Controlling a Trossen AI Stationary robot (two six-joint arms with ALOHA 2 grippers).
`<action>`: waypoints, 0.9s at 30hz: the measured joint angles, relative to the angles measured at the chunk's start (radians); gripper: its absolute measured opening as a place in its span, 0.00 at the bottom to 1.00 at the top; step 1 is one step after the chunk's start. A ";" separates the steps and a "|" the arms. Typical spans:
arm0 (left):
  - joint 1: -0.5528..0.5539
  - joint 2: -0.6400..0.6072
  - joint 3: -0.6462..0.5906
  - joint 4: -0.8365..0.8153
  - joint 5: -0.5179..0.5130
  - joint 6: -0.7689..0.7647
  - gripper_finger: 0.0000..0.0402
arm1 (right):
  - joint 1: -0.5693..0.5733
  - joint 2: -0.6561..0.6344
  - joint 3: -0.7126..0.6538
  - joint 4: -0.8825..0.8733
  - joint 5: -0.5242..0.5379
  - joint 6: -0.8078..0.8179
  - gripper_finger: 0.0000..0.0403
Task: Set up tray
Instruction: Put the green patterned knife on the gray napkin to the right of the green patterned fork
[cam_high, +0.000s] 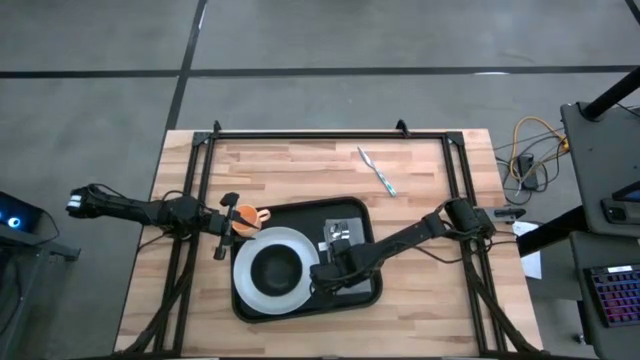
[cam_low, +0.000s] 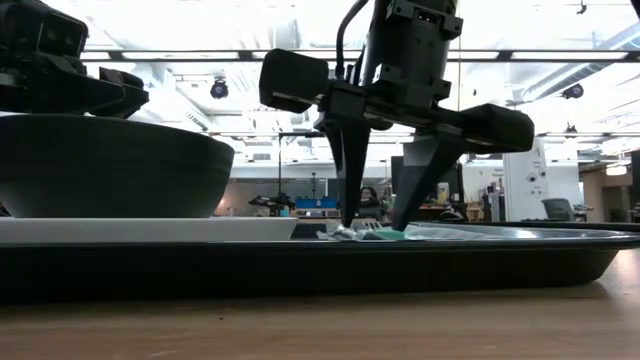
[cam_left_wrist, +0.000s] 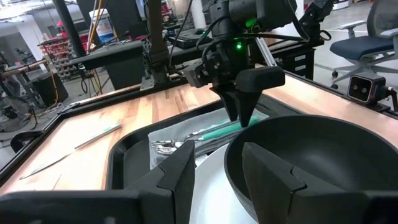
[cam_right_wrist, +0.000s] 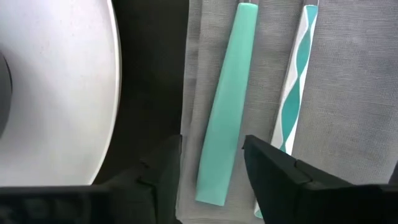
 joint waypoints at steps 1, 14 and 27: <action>0.000 0.000 0.000 0.000 0.000 0.000 0.29 | 0.000 0.000 0.000 0.000 0.000 -0.001 0.41; 0.000 0.000 0.000 0.000 0.000 0.000 0.29 | -0.004 -0.002 0.000 -0.002 0.002 -0.038 0.40; 0.000 0.000 0.000 0.000 0.000 0.000 0.29 | -0.110 -0.018 0.000 -0.105 -0.008 -0.243 0.40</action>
